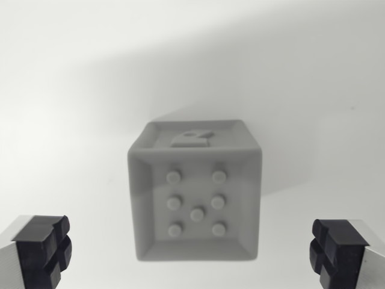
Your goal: Destack cube
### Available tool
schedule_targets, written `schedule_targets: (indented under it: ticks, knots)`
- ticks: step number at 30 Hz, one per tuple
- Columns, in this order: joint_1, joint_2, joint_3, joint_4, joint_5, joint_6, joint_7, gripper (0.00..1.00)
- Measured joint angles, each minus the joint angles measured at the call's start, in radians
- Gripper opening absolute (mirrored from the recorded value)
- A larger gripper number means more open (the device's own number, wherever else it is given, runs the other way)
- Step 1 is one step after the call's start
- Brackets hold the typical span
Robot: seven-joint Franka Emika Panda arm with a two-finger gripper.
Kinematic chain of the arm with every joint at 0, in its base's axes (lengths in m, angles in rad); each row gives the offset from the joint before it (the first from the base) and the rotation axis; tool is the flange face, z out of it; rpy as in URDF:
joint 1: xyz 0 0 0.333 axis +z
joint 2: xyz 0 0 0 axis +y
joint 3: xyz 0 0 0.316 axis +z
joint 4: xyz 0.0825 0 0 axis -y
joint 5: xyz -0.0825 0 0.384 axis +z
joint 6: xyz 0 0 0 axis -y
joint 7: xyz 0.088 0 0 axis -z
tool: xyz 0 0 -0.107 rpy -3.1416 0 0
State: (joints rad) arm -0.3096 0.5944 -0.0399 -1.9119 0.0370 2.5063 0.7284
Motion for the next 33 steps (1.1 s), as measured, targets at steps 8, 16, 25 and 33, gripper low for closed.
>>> schedule_targets:
  ticks: [8,16,25,33]
  knots:
    - [0.002,-0.058,-0.003,-0.005,-0.002,-0.052,0.001,1.0]
    - [0.004,-0.12,-0.006,-0.006,-0.004,-0.112,0.002,1.0]
    - [0.005,-0.189,-0.008,0.003,-0.008,-0.19,0.004,1.0]
    - [0.005,-0.238,-0.008,0.024,-0.011,-0.259,0.006,1.0]
